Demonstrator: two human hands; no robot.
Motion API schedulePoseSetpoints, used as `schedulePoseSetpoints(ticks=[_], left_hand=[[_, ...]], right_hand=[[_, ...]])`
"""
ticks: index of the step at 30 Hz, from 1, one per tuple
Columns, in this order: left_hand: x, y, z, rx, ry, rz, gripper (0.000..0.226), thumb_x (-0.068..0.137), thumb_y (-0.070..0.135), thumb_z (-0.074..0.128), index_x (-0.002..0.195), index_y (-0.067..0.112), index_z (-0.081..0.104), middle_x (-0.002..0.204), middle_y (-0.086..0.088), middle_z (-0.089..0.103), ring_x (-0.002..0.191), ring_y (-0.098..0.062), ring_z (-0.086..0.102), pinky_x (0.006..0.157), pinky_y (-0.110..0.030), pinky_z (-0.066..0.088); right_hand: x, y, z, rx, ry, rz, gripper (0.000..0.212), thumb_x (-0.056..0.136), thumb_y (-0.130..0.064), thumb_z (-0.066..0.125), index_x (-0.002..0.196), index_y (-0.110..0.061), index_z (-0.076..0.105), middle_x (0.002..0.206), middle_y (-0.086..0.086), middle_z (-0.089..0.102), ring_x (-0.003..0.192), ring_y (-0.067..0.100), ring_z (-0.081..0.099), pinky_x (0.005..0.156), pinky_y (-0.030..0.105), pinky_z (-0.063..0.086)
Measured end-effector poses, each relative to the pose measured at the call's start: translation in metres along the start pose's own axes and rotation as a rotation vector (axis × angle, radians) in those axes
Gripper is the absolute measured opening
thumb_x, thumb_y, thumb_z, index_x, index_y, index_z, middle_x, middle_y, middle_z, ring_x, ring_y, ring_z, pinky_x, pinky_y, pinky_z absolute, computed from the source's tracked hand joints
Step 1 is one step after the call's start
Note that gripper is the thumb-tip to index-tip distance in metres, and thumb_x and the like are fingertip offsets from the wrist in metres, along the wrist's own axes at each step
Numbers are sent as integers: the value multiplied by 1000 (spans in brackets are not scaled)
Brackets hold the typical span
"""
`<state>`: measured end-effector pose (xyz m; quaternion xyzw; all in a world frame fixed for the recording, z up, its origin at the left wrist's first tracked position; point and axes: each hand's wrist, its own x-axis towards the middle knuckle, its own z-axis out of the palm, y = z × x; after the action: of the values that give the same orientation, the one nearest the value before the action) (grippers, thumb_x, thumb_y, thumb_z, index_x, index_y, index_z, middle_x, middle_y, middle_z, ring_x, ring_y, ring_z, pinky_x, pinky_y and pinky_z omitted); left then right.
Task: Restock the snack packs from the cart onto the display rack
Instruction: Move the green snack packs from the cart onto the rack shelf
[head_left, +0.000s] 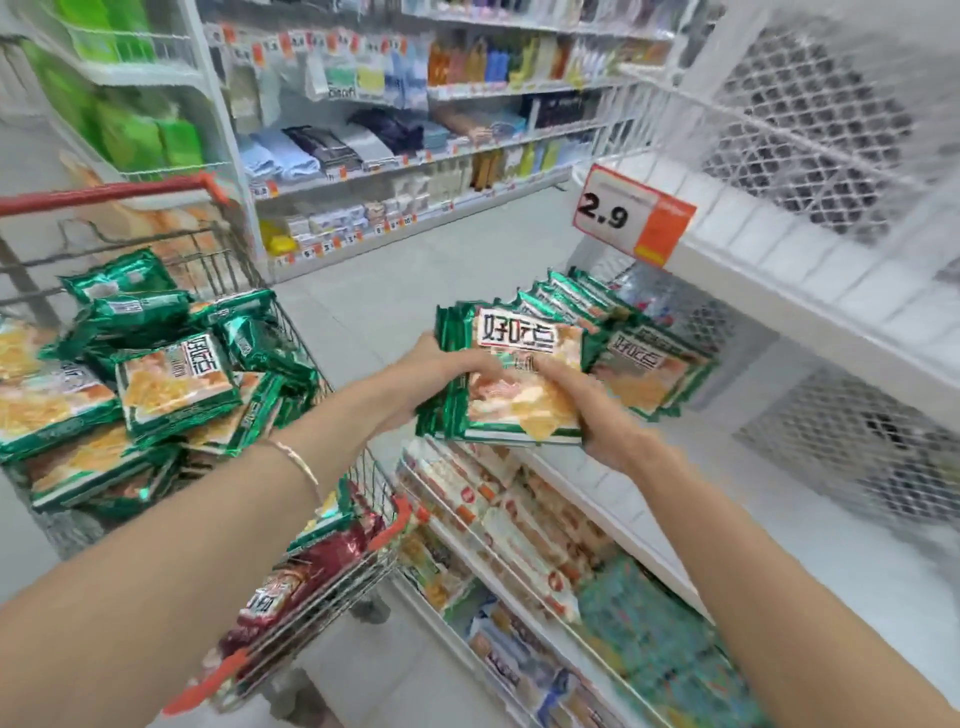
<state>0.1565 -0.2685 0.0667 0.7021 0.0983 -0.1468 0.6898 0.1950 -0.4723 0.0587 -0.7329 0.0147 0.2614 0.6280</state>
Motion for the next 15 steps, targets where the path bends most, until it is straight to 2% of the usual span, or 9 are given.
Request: schedulePoseSetpoints(ticks=[2, 4, 6, 8, 9, 10, 12, 13, 15], left_hand=[[33, 27, 44, 128, -56, 75, 101, 46, 52, 92, 131, 16, 51, 120, -9, 69, 103, -25, 69, 89, -46, 58], [65, 48, 83, 303, -61, 177, 114, 44, 62, 87, 142, 22, 45, 135, -6, 62, 118, -25, 62, 103, -40, 49], [89, 57, 120, 477, -73, 288, 119, 61, 47, 88, 157, 22, 22, 155, -5, 41, 137, -24, 45, 108, -23, 32], [113, 50, 148, 637, -110, 372, 122, 72, 32, 88, 160, 23, 4, 162, -4, 27, 145, -23, 32, 103, -19, 27], [126, 42, 158, 726, -128, 388, 122, 72, 31, 89, 160, 23, 6, 161, -6, 30, 144, -25, 34, 105, -22, 30], [135, 33, 165, 821, -149, 394, 119, 71, 30, 90, 159, 22, 11, 158, -6, 36, 141, -26, 39, 107, -25, 33], [155, 13, 175, 1013, -185, 408, 109, 73, 28, 88, 157, 23, 20, 154, -8, 42, 135, -28, 47, 108, -32, 39], [163, 4, 178, 1111, -176, 436, 105, 76, 27, 86, 157, 24, 19, 157, -12, 37, 137, -31, 46, 111, -36, 40], [173, -9, 182, 1366, -106, 518, 97, 88, 25, 75, 159, 27, 10, 165, -17, 13, 147, -36, 28, 118, -46, 30]], right_hand=[[-12, -1, -50, 136, 91, -87, 26, 85, -35, 71, 103, -16, 70, 106, 9, 74, 84, 20, 71, 89, 38, 55], [-17, 8, -95, 234, 190, -192, 26, 80, -32, 74, 102, -18, 71, 97, 2, 76, 79, 13, 72, 79, 30, 58], [-18, 25, -129, 217, 311, -258, 60, 56, -41, 89, 106, -15, 71, 99, 0, 78, 85, 14, 75, 75, 29, 59], [-15, 48, -154, 133, 429, -266, 95, 37, -52, 97, 118, -12, 68, 109, 3, 76, 97, 19, 74, 83, 35, 60], [-10, 60, -164, 86, 472, -253, 99, 38, -52, 98, 123, -13, 66, 112, 3, 75, 99, 18, 74, 84, 36, 60], [-5, 73, -170, 27, 480, -239, 91, 45, -47, 98, 123, -15, 64, 112, 1, 75, 95, 12, 73, 80, 31, 61], [7, 94, -169, -20, 480, -187, 67, 65, -23, 93, 120, -20, 55, 103, -9, 70, 79, -6, 67, 63, 12, 55], [15, 105, -167, -16, 500, -194, 65, 71, -13, 90, 122, -22, 49, 102, -12, 65, 75, -11, 63, 62, 10, 54], [33, 123, -162, -3, 489, -262, 73, 73, -1, 86, 128, -21, 43, 110, -6, 65, 80, -13, 64, 77, 18, 57]])
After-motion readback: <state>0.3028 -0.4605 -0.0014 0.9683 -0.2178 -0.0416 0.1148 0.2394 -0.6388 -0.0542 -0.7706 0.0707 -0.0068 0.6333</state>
